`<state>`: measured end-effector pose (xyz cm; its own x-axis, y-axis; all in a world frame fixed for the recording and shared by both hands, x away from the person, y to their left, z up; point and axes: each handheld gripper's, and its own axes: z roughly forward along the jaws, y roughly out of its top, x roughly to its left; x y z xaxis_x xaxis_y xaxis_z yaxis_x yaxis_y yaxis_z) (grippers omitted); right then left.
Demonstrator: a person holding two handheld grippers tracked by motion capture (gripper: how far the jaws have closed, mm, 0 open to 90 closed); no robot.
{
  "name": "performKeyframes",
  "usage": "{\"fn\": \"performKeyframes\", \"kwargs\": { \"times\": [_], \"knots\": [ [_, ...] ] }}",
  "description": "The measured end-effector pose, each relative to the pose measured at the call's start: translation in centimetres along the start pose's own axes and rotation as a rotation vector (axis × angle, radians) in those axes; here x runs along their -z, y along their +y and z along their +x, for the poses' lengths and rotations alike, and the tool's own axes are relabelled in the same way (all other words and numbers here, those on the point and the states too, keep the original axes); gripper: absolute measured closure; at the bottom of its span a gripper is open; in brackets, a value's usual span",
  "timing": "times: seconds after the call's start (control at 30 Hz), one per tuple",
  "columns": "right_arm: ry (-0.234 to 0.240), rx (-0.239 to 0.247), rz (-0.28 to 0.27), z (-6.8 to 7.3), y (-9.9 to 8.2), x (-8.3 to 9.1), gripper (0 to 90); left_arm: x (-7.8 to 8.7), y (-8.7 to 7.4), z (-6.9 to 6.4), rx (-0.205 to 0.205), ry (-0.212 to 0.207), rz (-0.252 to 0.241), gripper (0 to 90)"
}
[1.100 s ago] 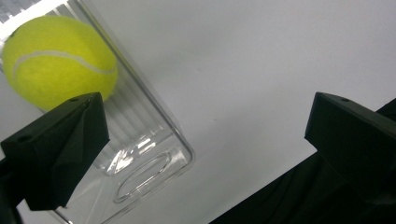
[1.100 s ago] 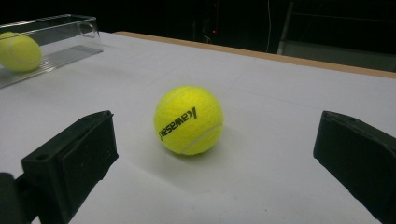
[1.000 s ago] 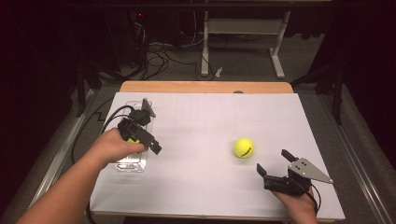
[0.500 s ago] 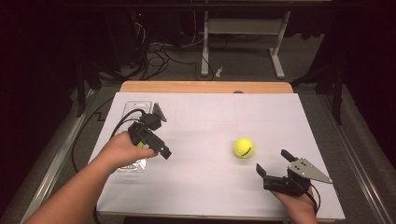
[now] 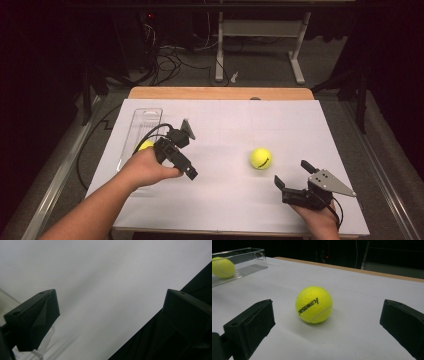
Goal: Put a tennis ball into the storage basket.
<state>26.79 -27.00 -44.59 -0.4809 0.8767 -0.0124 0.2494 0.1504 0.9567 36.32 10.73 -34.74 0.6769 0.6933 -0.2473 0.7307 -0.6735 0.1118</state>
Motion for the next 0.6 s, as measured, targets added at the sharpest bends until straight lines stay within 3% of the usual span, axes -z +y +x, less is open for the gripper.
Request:
{"fn": "performKeyframes", "kwargs": {
  "times": [0.23, 0.47, 0.6],
  "knots": [
    [0.001, 0.005, 0.001, 0.0, 0.0, -0.1, 0.3, -1.2, -0.1, -1.1, -0.032, -0.028, -0.025, 2.9],
    [0.003, 0.005, 0.006, 0.1, 0.0, -0.2, 0.3, -2.3, -0.5, -1.1, -0.034, -0.038, -0.053, 2.4],
    [0.002, 0.003, 0.004, 0.0, 0.0, -0.1, 0.3, -3.7, -1.2, -1.1, -0.043, -0.038, -0.065, 2.2]
  ]
}}
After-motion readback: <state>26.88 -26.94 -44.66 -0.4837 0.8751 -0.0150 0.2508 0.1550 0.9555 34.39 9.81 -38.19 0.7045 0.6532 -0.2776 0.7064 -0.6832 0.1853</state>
